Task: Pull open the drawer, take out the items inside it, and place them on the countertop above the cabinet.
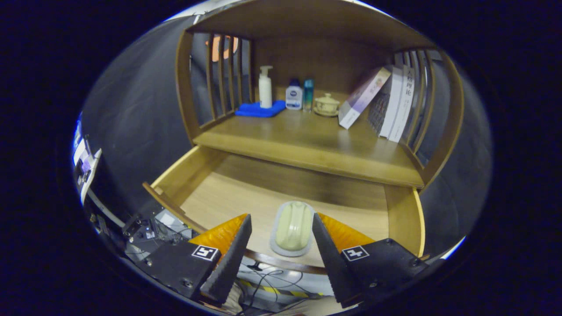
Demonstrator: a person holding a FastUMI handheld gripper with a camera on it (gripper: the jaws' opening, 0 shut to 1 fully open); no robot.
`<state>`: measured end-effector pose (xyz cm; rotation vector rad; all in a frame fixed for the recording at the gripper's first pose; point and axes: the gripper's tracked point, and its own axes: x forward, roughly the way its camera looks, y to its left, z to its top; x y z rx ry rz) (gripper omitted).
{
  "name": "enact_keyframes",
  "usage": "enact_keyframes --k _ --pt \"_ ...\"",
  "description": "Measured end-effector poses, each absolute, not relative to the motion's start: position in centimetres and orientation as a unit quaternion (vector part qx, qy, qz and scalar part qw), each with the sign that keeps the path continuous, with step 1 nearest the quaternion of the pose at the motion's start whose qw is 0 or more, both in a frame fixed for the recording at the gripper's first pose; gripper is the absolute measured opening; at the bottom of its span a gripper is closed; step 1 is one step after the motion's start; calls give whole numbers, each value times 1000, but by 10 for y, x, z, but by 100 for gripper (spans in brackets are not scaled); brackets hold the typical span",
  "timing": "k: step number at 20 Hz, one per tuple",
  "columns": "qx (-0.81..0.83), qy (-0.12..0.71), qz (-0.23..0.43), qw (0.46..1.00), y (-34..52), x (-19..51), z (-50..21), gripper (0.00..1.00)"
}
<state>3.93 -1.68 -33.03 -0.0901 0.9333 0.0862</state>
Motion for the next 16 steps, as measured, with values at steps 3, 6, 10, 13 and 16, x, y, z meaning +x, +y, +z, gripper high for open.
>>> enact_keyframes --k 3,6,10,13,16 --pt "-7 506 42 861 -15 47 -353 88" --pt "-9 535 35 844 -19 62 -368 88" --pt "-2 576 15 818 -28 73 -390 85" --pt "-6 596 7 803 -34 75 -402 80" --pt "6 604 5 797 -35 73 -414 63"
